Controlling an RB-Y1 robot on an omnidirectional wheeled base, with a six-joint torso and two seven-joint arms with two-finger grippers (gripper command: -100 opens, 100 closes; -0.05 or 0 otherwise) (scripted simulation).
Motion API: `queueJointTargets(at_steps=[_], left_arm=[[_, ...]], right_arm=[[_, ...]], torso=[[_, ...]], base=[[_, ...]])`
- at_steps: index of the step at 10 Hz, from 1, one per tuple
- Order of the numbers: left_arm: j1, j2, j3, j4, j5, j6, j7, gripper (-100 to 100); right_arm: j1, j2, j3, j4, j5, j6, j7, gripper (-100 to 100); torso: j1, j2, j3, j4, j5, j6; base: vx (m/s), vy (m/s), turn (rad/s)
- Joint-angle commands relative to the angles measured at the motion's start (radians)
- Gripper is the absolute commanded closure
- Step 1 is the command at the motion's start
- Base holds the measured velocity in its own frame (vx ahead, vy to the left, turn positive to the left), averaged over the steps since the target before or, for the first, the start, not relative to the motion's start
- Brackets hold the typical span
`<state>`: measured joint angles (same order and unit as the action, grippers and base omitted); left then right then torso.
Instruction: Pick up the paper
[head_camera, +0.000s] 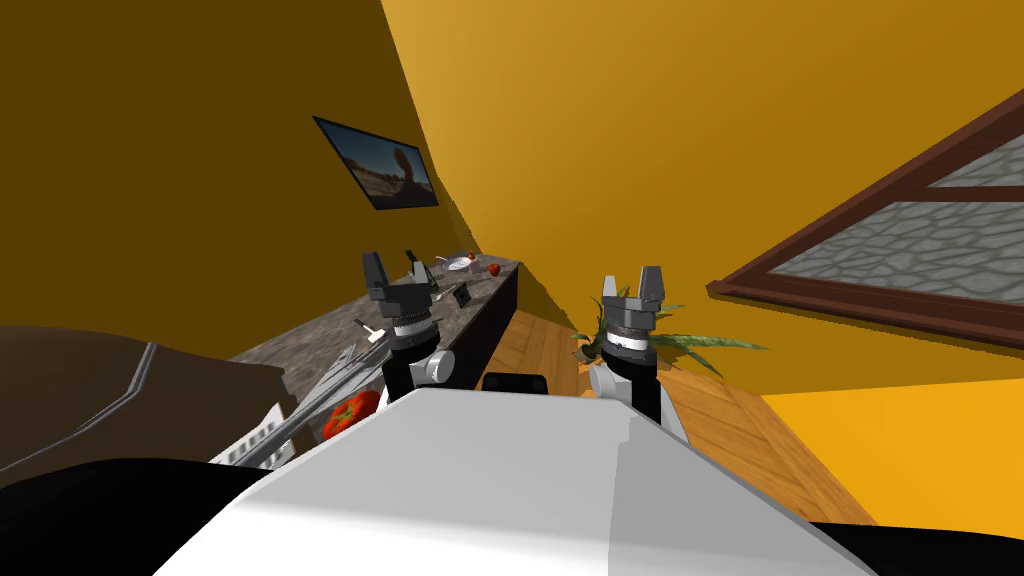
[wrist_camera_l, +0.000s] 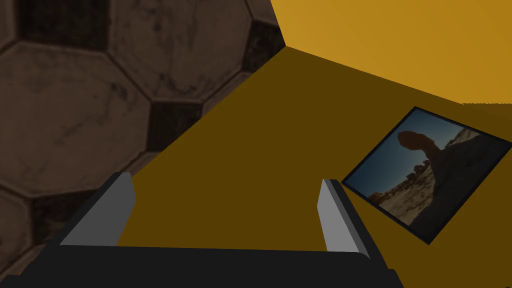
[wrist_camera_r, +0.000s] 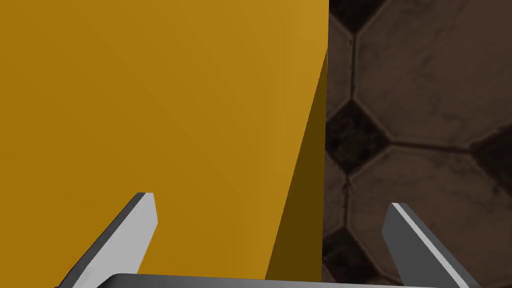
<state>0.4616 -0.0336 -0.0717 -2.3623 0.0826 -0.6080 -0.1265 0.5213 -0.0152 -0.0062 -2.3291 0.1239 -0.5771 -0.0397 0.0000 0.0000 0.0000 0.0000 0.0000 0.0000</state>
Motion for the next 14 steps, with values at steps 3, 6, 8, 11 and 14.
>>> queueJointTargets(at_steps=[3, 6, 8, 11, 14], left_arm=[[-0.013, 0.099, -0.008, 0.031, 0.017, 0.007, 0.024, -100], [-0.034, 0.173, -0.022, 0.081, 0.044, 0.018, 0.065, -100], [-0.052, 0.213, -0.033, 0.123, 0.067, 0.027, 0.099, -100], [-0.081, 0.268, -0.052, 0.193, 0.106, 0.042, 0.155, -100], [-0.121, 0.336, -0.077, 0.289, 0.157, 0.063, 0.230, -100]], right_arm=[[0.000, 0.000, 0.000, 0.000, 0.000, 0.000, 0.000, 0], [0.000, 0.000, 0.000, 0.000, 0.000, 0.000, 0.000, 0], [0.000, 0.000, 0.000, 0.000, 0.000, 0.000, 0.000, 0], [0.000, 0.000, 0.000, 0.000, 0.000, 0.000, 0.000, 0], [0.000, 0.000, 0.000, 0.000, 0.000, 0.000, 0.000, 0]], torso=[[0.001, 0.000, 0.000, 0.000, 0.000, 0.000], [0.001, 0.000, 0.000, 0.000, 0.000, 0.000], [0.001, 0.000, 0.000, 0.000, 0.000, 0.000], [0.002, 0.000, 0.000, 0.000, 0.000, 0.000], [0.002, 0.000, 0.000, 0.000, 0.000, 0.000]], base=[[-0.001, 0.006, -0.019], [-0.003, 0.014, -0.035], [0.000, 0.018, -0.051], [-0.006, 0.021, -0.049], [-0.006, 0.022, -0.056]])
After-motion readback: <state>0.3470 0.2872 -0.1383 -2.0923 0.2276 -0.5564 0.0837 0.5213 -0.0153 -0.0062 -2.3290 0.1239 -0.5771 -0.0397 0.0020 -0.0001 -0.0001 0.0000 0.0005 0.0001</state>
